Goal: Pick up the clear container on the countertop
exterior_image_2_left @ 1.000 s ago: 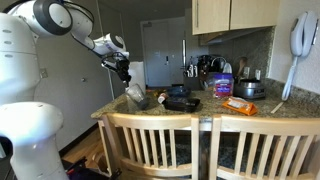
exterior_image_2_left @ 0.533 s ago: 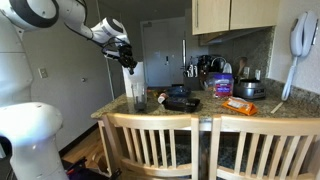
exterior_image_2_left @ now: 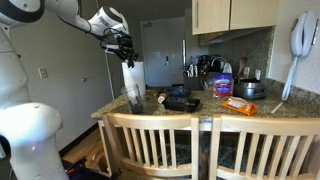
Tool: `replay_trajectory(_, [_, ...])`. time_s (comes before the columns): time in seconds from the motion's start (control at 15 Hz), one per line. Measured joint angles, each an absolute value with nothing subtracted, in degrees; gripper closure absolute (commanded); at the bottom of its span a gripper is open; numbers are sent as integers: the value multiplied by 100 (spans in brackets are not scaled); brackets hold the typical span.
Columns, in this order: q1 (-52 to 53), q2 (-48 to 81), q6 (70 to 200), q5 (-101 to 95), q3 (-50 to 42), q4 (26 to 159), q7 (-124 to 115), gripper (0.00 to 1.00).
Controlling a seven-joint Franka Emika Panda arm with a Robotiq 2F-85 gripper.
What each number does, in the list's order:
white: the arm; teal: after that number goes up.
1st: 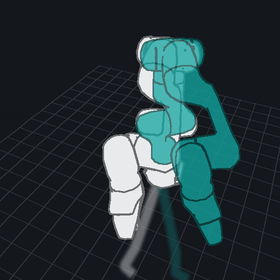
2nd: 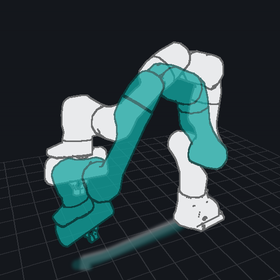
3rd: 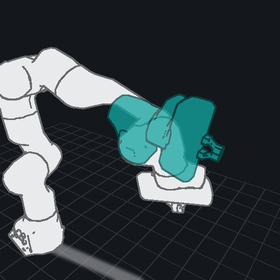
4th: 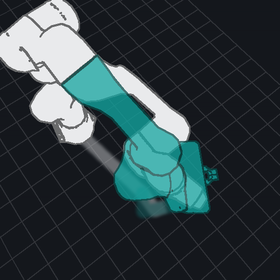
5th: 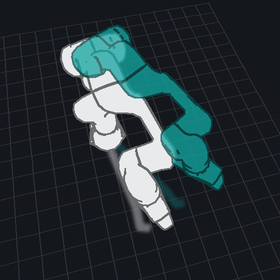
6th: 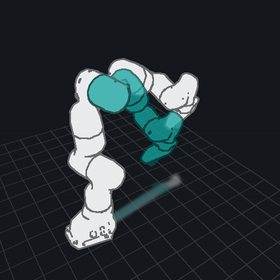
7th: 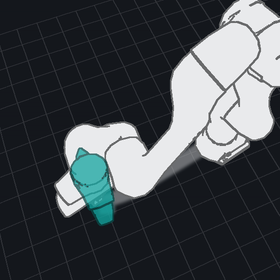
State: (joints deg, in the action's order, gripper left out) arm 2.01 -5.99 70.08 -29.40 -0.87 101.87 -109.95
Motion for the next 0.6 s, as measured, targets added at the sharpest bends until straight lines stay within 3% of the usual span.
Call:
replay_trajectory(0.13, [146, -615, 7056, -2885, -108, 10359, -10995, 65])
replay_trajectory(0.6, [133, -711, 7071, -2871, -110, 10433, -10994, 65])
